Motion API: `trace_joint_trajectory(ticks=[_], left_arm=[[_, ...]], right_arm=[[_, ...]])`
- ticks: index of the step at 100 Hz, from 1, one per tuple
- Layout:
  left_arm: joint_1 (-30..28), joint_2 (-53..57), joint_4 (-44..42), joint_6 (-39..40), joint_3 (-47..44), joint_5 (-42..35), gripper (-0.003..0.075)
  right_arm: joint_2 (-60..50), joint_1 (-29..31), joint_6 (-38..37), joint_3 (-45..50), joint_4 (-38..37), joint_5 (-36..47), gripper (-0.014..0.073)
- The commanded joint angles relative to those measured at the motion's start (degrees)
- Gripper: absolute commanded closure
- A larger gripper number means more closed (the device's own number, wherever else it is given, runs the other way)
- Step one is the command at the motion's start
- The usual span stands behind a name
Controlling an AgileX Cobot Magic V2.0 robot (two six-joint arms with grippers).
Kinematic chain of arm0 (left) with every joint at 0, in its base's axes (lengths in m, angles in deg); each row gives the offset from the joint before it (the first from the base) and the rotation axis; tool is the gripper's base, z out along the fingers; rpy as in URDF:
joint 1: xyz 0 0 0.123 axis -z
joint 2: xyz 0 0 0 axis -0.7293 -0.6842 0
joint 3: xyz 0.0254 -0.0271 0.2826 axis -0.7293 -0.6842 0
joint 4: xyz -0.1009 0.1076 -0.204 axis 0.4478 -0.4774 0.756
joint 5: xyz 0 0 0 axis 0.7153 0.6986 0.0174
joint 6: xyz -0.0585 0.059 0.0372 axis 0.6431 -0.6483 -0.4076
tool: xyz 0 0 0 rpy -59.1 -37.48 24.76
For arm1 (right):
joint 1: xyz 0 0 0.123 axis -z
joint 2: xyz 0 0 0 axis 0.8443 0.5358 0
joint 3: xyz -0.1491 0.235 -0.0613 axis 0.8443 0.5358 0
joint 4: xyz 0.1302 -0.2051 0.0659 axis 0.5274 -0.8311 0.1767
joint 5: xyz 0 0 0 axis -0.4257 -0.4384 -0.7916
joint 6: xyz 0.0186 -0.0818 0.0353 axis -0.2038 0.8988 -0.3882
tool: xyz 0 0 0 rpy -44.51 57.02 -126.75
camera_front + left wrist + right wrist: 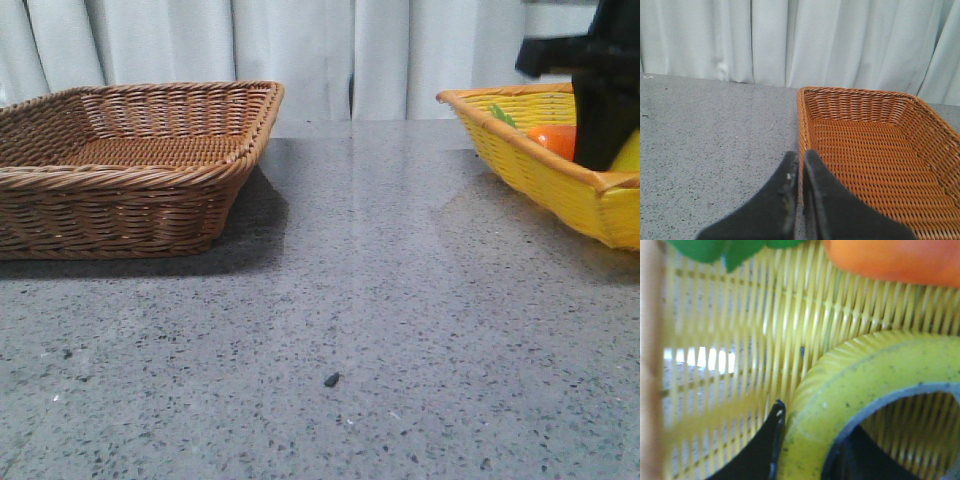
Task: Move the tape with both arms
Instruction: 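Lower the right gripper into the yellow basket and grasp the yellow tape roll, then lift the tape roll out and set it on the table between baskets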
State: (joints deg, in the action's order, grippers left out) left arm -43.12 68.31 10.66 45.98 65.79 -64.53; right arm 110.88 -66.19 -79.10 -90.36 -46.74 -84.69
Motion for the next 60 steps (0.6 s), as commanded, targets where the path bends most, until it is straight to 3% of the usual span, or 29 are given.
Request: trace_joint_trajectory(ticks=[1, 26, 45, 60], left_arm=[[-0.12, -0.77, 0.22, -0.01, 2.07, -4.61, 0.0741], [-0.12, -0.77, 0.22, -0.01, 2.07, -5.73, 0.0741], [-0.12, -0.77, 0.22, -0.01, 2.07, -6.72, 0.0741], [-0.12, -0.77, 0.22, -0.01, 2.07, -6.98, 0.0741]], right_arm=[[-2.61, -0.35, 0.60, -6.36, -0.28, -3.47, 0.0668], [-2.61, -8.70, 2.61, -21.23, 0.08, -12.63, 0.0668], [-2.16, -18.70, 2.61, -23.11, 0.33, -12.08, 0.0668], [1.05, -22.41, 2.50, -23.11, 3.01, -11.99, 0.0668]])
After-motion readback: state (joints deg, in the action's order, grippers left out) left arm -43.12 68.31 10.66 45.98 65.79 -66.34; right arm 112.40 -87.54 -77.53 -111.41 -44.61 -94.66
